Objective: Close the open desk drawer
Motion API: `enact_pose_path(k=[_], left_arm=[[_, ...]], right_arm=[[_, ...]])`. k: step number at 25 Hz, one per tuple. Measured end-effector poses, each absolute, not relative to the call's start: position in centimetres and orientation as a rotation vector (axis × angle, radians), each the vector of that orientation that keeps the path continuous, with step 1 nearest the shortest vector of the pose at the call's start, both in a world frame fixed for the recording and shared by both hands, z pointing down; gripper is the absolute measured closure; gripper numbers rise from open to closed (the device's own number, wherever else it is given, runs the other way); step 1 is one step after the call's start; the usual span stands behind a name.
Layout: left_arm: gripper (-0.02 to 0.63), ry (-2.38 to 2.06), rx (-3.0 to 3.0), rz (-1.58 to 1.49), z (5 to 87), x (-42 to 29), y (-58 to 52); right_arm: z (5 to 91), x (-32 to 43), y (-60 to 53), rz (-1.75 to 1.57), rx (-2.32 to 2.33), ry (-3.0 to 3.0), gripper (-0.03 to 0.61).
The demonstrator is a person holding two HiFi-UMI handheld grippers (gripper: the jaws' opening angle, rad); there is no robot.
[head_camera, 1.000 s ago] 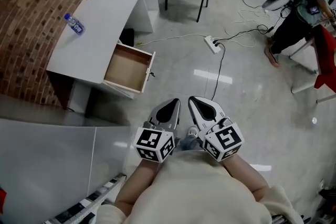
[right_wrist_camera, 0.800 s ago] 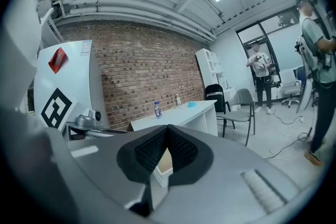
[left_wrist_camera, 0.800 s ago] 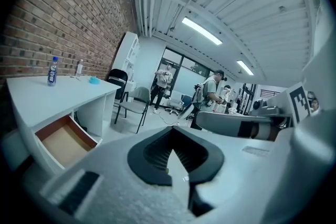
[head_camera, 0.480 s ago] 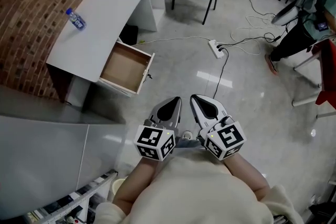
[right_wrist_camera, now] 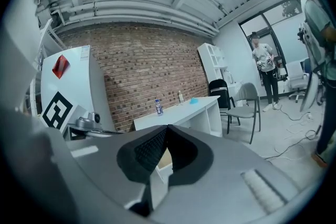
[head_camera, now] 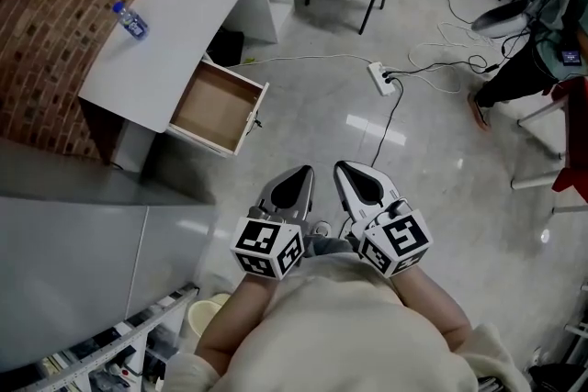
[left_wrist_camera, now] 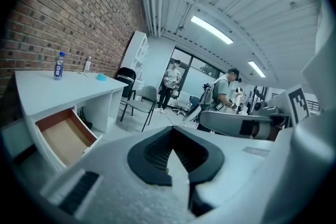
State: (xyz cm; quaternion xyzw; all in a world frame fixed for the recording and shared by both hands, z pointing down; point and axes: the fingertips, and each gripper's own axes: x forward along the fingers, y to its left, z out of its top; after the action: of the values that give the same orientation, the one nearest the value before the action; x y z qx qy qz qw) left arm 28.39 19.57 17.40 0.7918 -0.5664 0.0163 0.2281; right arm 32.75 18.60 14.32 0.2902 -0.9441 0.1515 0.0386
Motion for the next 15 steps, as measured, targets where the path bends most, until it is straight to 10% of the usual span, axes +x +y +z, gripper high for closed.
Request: enact_pose_path(k=[15], left_arm=[[0.614,-1.624,2.094,0.026,18.9,25.0,16.5]], right_arm=[[16.1,31.7,15.2,0.534,0.876,-2.856,0.577]])
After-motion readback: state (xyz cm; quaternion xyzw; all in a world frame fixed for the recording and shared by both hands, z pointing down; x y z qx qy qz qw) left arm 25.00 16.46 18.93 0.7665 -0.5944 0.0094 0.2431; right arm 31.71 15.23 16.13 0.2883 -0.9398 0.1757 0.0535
